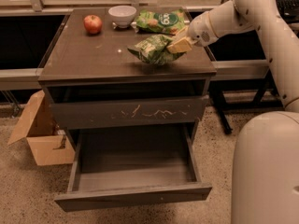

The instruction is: Place green jalapeno chip bag into middle drawer

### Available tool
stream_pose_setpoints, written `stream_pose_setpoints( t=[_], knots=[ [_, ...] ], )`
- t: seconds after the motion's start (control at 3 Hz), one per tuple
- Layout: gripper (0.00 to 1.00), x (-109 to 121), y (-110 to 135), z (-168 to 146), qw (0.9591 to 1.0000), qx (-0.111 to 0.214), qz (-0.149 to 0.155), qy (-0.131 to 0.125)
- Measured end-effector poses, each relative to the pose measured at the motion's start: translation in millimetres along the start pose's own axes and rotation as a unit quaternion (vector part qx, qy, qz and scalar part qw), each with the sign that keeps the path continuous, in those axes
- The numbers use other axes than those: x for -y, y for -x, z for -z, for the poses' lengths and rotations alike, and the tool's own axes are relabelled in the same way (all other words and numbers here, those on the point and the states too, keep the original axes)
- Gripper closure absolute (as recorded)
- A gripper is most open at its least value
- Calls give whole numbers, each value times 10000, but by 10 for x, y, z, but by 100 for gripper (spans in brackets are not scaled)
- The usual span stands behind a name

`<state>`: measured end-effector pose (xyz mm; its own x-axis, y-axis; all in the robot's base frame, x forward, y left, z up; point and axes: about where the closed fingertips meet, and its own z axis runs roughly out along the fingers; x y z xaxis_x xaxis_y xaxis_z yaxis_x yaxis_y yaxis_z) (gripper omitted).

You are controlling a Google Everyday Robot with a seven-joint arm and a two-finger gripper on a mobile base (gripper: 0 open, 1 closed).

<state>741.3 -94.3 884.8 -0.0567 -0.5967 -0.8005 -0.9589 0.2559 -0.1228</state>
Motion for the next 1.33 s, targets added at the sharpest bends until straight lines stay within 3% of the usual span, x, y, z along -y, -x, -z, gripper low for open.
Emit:
stream_pose_setpoints(
  t=[0.33,1.0,1.33],
  knots=[
    [100,-209,-14,36,9998,-95,87,182],
    [100,-1272,-86,104,9923,-355,440,1105],
    [100,-1581,-327,61,9896,-444,253,1348]
  ],
)
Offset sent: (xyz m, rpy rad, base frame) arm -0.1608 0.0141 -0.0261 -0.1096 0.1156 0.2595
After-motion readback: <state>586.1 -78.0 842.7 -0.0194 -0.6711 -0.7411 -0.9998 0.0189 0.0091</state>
